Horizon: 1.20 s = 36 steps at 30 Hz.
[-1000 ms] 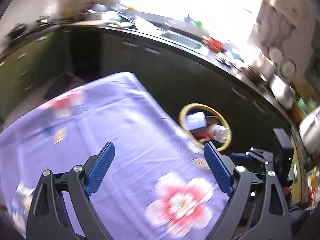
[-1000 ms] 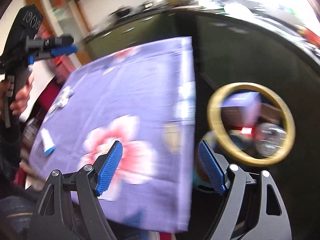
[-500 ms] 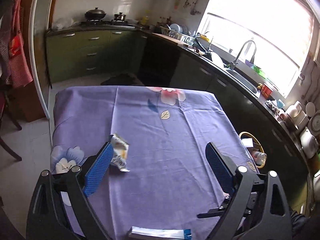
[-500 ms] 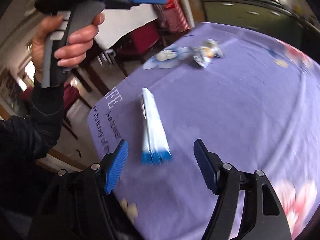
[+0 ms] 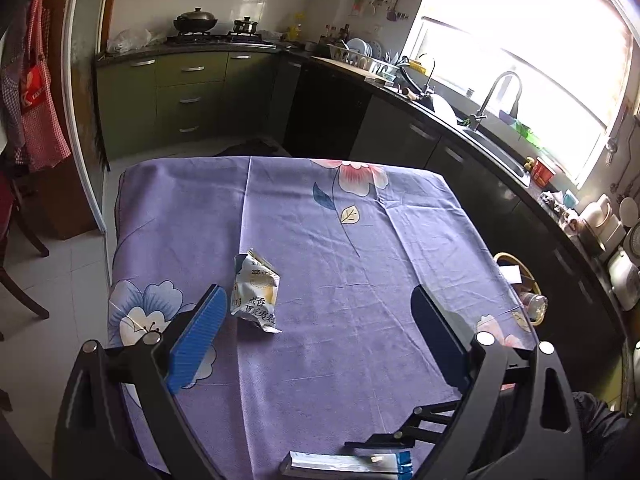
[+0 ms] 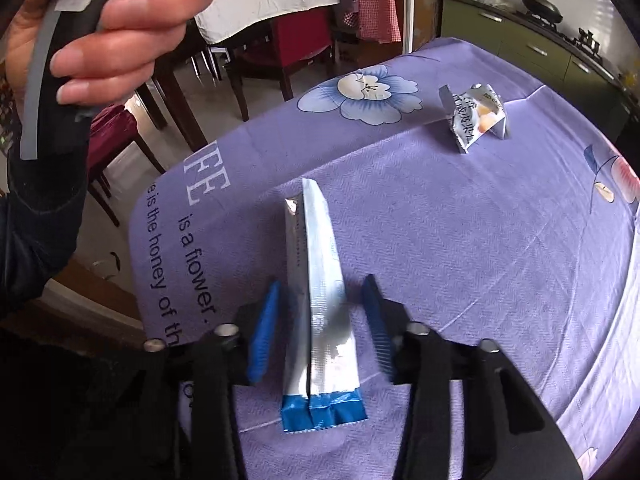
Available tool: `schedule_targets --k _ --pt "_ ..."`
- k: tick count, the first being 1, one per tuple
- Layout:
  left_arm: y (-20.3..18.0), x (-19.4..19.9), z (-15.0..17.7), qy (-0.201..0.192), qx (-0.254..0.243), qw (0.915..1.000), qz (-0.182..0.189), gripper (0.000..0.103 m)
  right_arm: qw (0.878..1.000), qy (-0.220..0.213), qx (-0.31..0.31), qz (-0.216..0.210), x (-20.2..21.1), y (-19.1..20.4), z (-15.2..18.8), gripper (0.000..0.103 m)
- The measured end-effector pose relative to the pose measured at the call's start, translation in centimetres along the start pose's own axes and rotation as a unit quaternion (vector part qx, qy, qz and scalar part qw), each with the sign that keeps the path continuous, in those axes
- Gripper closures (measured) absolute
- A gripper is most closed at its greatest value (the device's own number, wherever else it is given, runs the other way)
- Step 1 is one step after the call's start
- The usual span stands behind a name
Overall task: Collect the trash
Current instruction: 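Grasp the white-and-blue stick sachet on the tablecloth with the right gripper, then carry the sachet over the bin and open the right gripper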
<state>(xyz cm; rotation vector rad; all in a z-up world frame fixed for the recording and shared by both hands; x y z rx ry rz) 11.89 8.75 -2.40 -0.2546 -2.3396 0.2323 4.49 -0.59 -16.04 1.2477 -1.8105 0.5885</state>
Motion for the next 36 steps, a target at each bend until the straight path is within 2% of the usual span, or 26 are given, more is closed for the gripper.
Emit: schedule_targets --k 6,14,18,22,25,28,31,34,36 --pt "-0.7 -0.5 0.3 0.002 -0.017 0.9998 -0.014 0.014 1.000 0.003 -0.013 -0.004 1.0 -0.6 0.7 0.078" --pt "-1.8 -0.7 0.4 0.005 -0.036 0.9990 -0.028 0.014 0.997 -0.006 -0.071 -0.003 4.7 -2.9 4.3 0.079" --pt "-2.3 -1.1 0.5 0.009 -0.043 0.9986 -0.031 0.014 0.991 -0.036 -0.128 0.012 8.5 -5.5 6.8 0.079" --pt "-2.9 -1.5 0.5 0.014 -0.050 0.9982 -0.030 0.014 0.978 -0.066 -0.194 0.051 12.6 -8.5 10.0 0.079" --pt "-3.6 -1.9 0.6 0.018 -0.055 0.9980 -0.027 0.014 0.962 -0.083 -0.246 0.085 15.6 -11.1 13.1 0.079" --pt "-4.3 -2.4 0.7 0.023 -0.060 0.9976 -0.023 0.014 0.939 -0.092 -0.301 0.139 18.7 -14.0 16.5 0.079" --pt "-5.2 -2.9 0.7 0.027 -0.068 0.9972 -0.017 0.014 0.909 -0.098 -0.356 0.192 21.9 -16.8 20.2 0.079" --pt "-6.2 -3.5 0.7 0.032 -0.077 0.9965 -0.013 0.014 0.868 -0.098 -0.418 0.251 25.3 -20.6 24.4 0.079" --pt "-6.9 -4.0 0.7 0.035 -0.083 0.9958 -0.011 0.014 0.845 -0.092 -0.447 0.280 26.8 -23.1 26.8 0.078"
Point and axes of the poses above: each gripper's, at about its wrist camera, not at the fingertips, and x roughly against the way its jaws point, y to its left, z to its underside, the point moved 2 cm from there along -x, roughly the way its jaws point, and after that the axes turned 1 degree about x, right-handed, at the moved point
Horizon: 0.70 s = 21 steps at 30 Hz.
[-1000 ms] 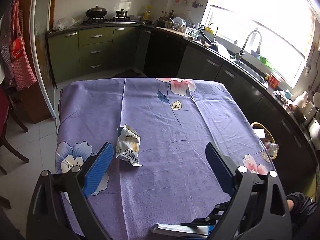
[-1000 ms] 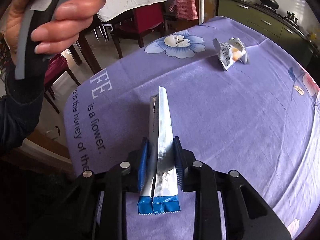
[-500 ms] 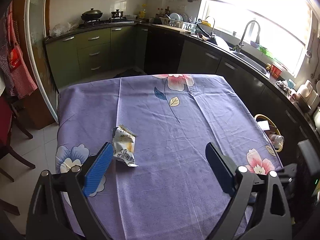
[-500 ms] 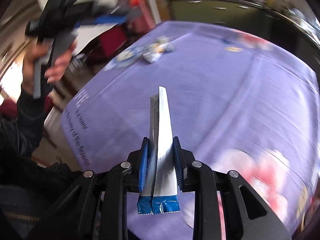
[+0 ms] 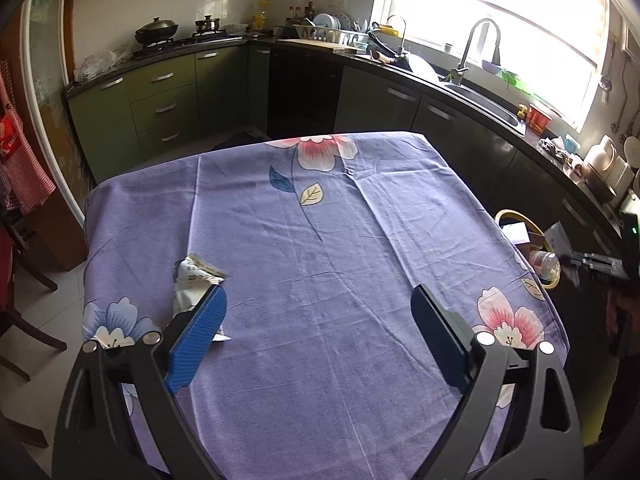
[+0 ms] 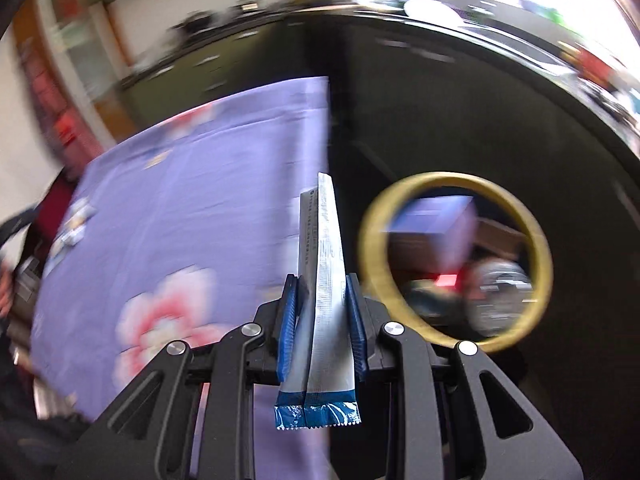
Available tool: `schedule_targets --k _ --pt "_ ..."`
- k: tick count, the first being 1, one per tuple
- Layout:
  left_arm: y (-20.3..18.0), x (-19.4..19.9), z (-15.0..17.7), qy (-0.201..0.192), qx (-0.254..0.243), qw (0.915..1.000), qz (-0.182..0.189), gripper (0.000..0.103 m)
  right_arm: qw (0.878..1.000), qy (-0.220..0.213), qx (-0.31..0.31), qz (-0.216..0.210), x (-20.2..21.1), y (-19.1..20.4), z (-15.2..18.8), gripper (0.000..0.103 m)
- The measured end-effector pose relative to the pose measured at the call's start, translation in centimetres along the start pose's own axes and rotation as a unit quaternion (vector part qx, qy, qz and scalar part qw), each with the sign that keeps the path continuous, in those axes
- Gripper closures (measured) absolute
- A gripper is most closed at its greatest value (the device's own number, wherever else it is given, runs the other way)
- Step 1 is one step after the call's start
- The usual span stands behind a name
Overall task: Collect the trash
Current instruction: 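Carry the sachet over the bin and open the right gripper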
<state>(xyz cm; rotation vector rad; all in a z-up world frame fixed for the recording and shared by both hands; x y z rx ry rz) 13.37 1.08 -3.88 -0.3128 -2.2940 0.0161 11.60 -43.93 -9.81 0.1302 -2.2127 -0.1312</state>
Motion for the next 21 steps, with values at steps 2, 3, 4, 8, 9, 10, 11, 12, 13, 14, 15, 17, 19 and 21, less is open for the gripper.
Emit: schedule_targets --k 2,3,4,8,9,10,11,12,13,14,15,17,19,21 --pt "-0.5 -0.3 -0.2 0.003 -0.004 1.0000 0.003 0.014 0.999 0.001 -0.029 0.036 -0.9 -3.6 -1.0 0.078" --pt "-0.7 -0.5 -0.2 0.004 -0.006 1.0000 0.004 0.014 0.998 0.004 -0.047 0.047 -1.2 -5.4 -1.2 0.078" --pt "-0.9 -0.6 -0.3 0.005 -0.008 0.9999 0.005 0.014 0.997 0.006 -0.061 0.053 -1.6 -6.8 -1.5 0.078" --pt "-1.5 -1.2 -0.3 0.012 -0.014 0.9998 0.005 0.014 0.992 0.026 -0.095 0.080 -4.6 -10.2 -2.5 0.077" --pt "-1.5 -1.4 -0.3 0.013 -0.014 0.9998 0.005 0.014 0.991 0.029 -0.103 0.082 -5.2 -10.9 -2.6 0.076" --pt "-1.5 -1.6 -0.4 0.016 -0.015 0.9998 0.005 0.014 0.990 0.030 -0.109 0.086 -5.7 -11.4 -2.8 0.073" --pt "-1.5 -1.7 -0.4 0.017 -0.015 0.9997 0.004 0.014 0.989 0.033 -0.117 0.090 -6.3 -11.9 -2.9 0.071" --pt "-1.6 -1.8 -0.4 0.018 -0.015 0.9997 0.004 0.014 0.987 0.036 -0.124 0.091 -6.9 -12.7 -3.1 0.062" --pt "-1.6 -1.9 -0.4 0.020 -0.016 0.9997 0.003 0.014 0.986 0.035 -0.135 0.093 -7.1 -13.2 -3.1 0.059" --pt "-1.6 -2.0 -0.4 0.021 -0.017 0.9996 0.002 0.014 0.985 0.030 -0.139 0.096 -6.9 -13.3 -3.1 0.057" --pt "-1.5 -2.0 -0.3 0.021 -0.017 0.9996 0.001 0.013 0.985 0.026 -0.140 0.097 -6.7 -13.2 -3.0 0.057" --pt "-1.3 -2.2 -0.3 0.023 -0.016 0.9996 -0.002 0.013 0.986 0.016 -0.139 0.089 -5.9 -12.8 -2.8 0.057" --pt "-1.0 -2.4 -0.2 0.025 -0.012 0.9996 -0.005 0.012 0.988 0.005 -0.133 0.075 -4.4 -11.2 -2.0 0.056" --pt "-0.6 -2.7 0.1 0.027 -0.008 0.9996 -0.009 0.012 0.991 -0.009 -0.123 0.060 -2.9 -9.4 -1.4 0.054"
Point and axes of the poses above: each gripper's, at about its wrist camera, not at the fingertips, and x roughly against the way its jaws point, y to its left, z to its underside, the point moved 2 cm from there along -x, roughly the way its jaws point, and after that the axes turned 1 degree about x, right-handed, at the moved point
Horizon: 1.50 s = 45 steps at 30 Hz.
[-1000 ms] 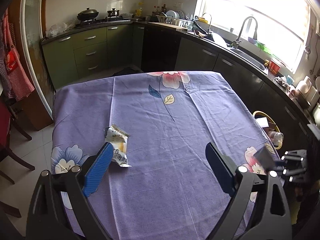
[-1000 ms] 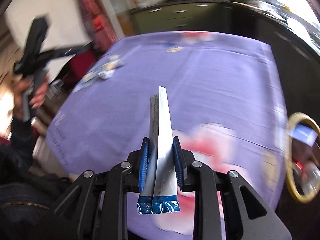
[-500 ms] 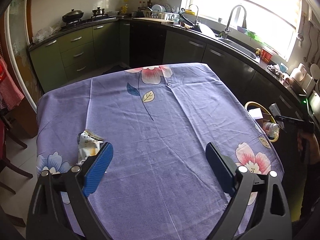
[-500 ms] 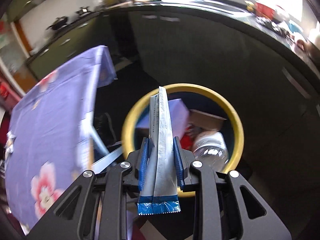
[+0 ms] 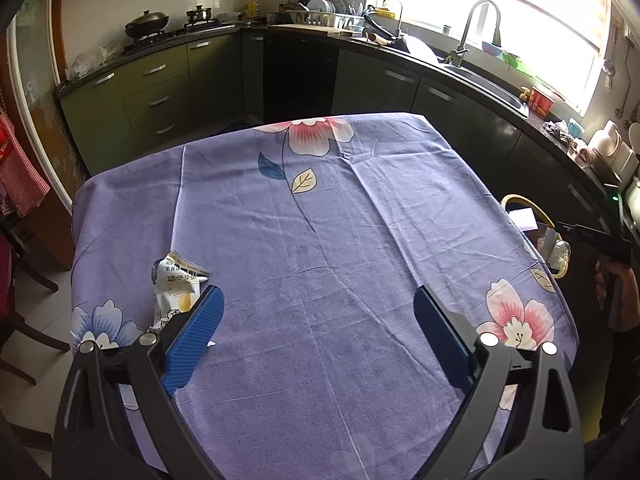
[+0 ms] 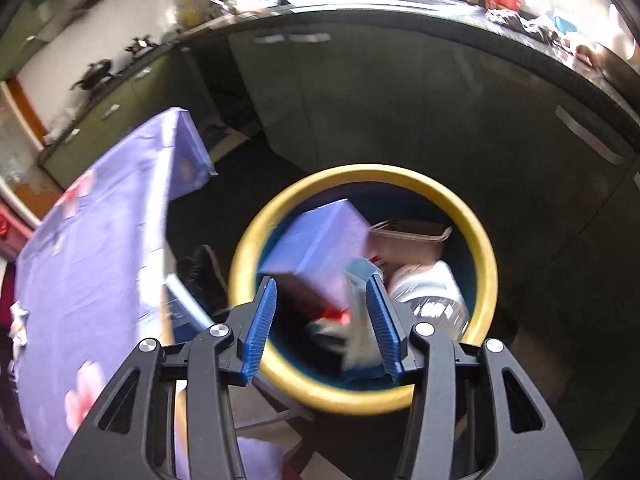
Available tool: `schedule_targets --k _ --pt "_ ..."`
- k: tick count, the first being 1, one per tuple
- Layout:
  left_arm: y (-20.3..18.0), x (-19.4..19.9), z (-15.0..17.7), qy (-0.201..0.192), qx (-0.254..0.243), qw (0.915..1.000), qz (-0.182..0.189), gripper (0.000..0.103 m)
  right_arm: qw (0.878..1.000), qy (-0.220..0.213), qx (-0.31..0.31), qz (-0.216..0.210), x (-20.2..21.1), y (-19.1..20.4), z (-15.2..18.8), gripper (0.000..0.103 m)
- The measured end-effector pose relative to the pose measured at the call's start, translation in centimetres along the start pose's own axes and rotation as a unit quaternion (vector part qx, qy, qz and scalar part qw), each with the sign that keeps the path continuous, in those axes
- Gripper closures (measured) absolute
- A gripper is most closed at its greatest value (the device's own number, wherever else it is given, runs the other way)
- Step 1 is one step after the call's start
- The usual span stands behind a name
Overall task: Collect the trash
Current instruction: 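Carry the sachet over the bin and open the right gripper, then grasp the white printed snack bag with the left gripper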
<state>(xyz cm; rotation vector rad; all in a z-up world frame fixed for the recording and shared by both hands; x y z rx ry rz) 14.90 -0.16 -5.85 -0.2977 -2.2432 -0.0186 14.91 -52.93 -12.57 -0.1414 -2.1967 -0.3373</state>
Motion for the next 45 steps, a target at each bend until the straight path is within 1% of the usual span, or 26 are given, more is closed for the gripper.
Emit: schedule_targets --k 3,6,10,15,17,21,26,28,30,35,36,37,39,45 --pt "0.8 -0.5 0.6 0.010 0.007 0.9999 -0.012 0.011 0.999 -0.018 0.019 -0.018 2.5 2.5 1.9 0.048" --pt "1.7 -0.6 1.3 0.018 0.013 0.9994 -0.027 0.011 0.998 -0.025 0.029 -0.044 3.8 4.5 3.7 0.048" --pt "3.4 -0.3 1.3 0.015 0.024 0.9981 -0.055 0.009 0.996 -0.022 0.043 -0.079 4.1 7.4 4.9 0.048" --pt "6.1 -1.1 -0.1 0.013 0.041 0.9941 -0.100 0.008 0.991 -0.016 0.068 -0.114 4.1 10.2 5.5 0.047" --pt "7.1 -2.2 -0.4 0.025 0.048 0.9928 -0.107 0.008 0.989 -0.011 0.077 -0.124 3.7 11.2 5.8 0.047" --pt "8.4 -5.4 -0.5 0.070 0.051 0.9907 -0.105 0.008 0.987 0.000 0.085 -0.135 2.7 11.8 5.8 0.047" --pt "9.6 -8.2 -0.1 0.099 0.043 0.9856 -0.131 0.008 0.986 0.012 0.087 -0.143 1.8 12.3 6.2 0.047" --pt "10.1 -8.7 0.0 0.104 0.046 0.9849 -0.130 0.012 0.986 0.015 0.088 -0.144 1.4 12.3 6.1 0.047" --pt "10.4 -8.9 0.1 0.109 0.047 0.9841 -0.133 0.022 0.985 0.017 0.088 -0.144 1.2 12.3 6.1 0.047" --pt "10.6 -8.9 0.4 0.112 0.044 0.9838 -0.133 0.036 0.985 0.018 0.089 -0.148 1.0 12.6 5.9 0.047" --pt "10.5 -8.8 0.4 0.111 0.043 0.9840 -0.133 0.042 0.985 0.018 0.091 -0.148 1.0 12.6 5.9 0.047" --pt "10.5 -8.7 0.4 0.109 0.041 0.9842 -0.133 0.046 0.984 0.019 0.092 -0.149 1.0 12.7 5.9 0.047" --pt "10.4 -8.5 0.5 0.107 0.041 0.9849 -0.130 0.062 0.984 0.020 0.094 -0.151 0.9 12.9 5.9 0.047" --pt "9.4 -7.7 0.8 0.099 0.030 0.9870 -0.123 0.065 0.983 0.019 0.097 -0.153 1.0 13.1 6.0 0.047"
Point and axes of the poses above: each gripper's, at about its wrist camera, not at the fingertips, and x roughly against the way its jaws point, y to its left, z to its underside, the point moved 2 cm from there along -x, roughly the way its jaws point, and after that the axes turned 1 degree about x, right-handed, at the moved point
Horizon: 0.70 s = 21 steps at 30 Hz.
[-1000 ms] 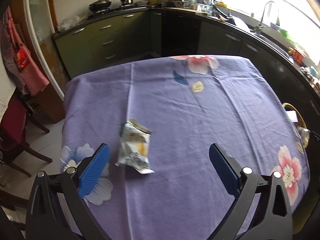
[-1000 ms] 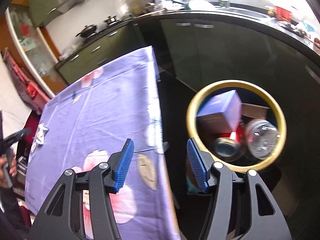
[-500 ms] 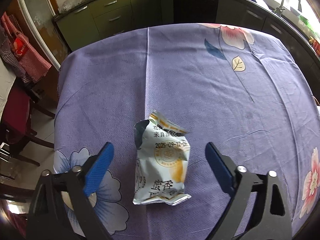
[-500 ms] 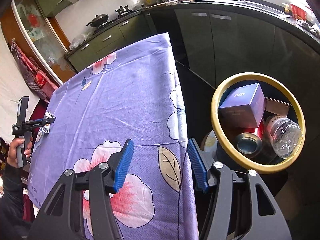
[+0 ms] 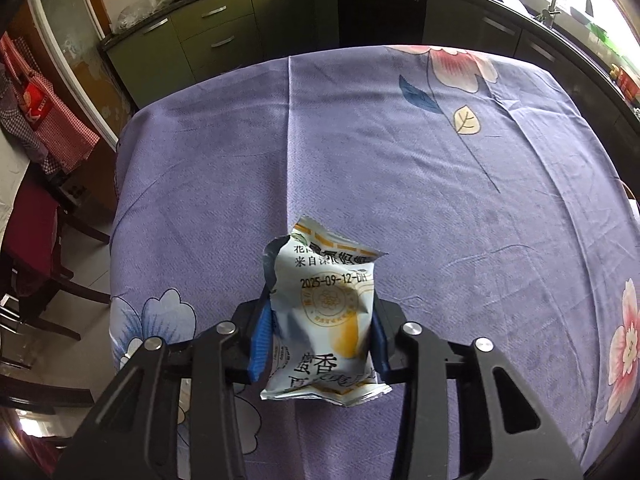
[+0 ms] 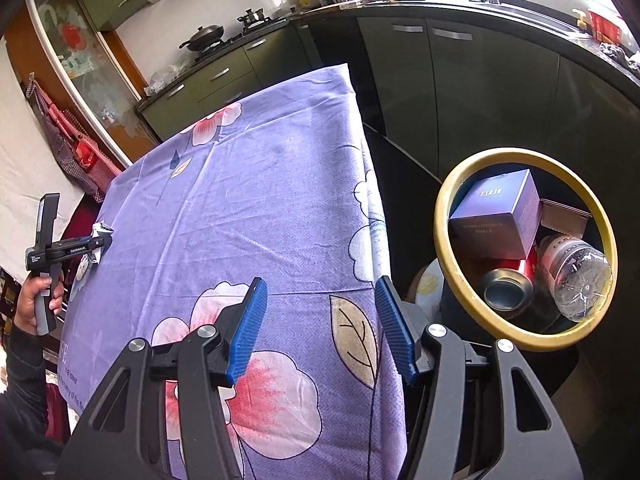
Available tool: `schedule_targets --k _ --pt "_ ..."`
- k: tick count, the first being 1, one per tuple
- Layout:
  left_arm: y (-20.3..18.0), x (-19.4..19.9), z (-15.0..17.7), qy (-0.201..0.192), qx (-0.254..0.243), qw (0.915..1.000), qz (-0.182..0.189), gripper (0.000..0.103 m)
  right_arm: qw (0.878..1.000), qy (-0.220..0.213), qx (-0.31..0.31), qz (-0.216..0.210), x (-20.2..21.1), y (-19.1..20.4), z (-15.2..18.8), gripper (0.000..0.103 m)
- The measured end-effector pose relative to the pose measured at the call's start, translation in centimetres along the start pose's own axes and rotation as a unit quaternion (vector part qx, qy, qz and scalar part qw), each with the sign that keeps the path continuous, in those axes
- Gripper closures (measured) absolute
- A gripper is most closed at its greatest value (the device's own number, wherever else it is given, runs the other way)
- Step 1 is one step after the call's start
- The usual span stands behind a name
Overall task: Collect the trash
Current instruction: 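Grasp the white printed snack bag with the left gripper, then carry the snack bag over the bin and open the left gripper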
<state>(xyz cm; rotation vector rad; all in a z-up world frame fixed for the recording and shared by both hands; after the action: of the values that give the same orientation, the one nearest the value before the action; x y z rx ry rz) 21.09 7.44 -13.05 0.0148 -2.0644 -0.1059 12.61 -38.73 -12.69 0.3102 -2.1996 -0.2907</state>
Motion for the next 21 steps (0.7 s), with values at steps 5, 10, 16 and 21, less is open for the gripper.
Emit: schedule_targets --k 5,10,16,21 --pt "-1.1 1.6 0.5 -0.018 -0.017 0.9996 0.012 0.065 1.000 -0.005 -0.001 0.001 0.4 -0.1 0.0 0.047" --pt "-4.2 4.4 0.6 -0.045 -0.051 0.9969 0.039 0.065 1.000 -0.012 -0.004 0.000 1.0 -0.2 0.0 0.047" --pt "-9.8 7.8 0.2 -0.074 -0.107 0.9872 0.092 0.065 1.000 -0.019 -0.014 0.005 2.2 -1.1 0.7 0.047" --pt "-16.3 9.1 -0.4 -0.078 -0.167 0.9710 0.152 0.065 0.998 -0.039 -0.045 0.036 4.6 -4.1 1.6 0.047"
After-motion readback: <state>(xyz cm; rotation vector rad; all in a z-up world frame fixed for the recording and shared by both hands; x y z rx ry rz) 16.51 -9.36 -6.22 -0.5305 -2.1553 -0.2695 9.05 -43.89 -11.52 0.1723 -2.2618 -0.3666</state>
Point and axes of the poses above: each gripper's, at about its wrist camera, not at the fingertips, and x roughly against the way its jaws point, y to its left, z to its underside, the point moved 2 cm from there along -x, roughly the way its jaws point, and after that the axes turned 1 degree about x, right-handed, at the moved point
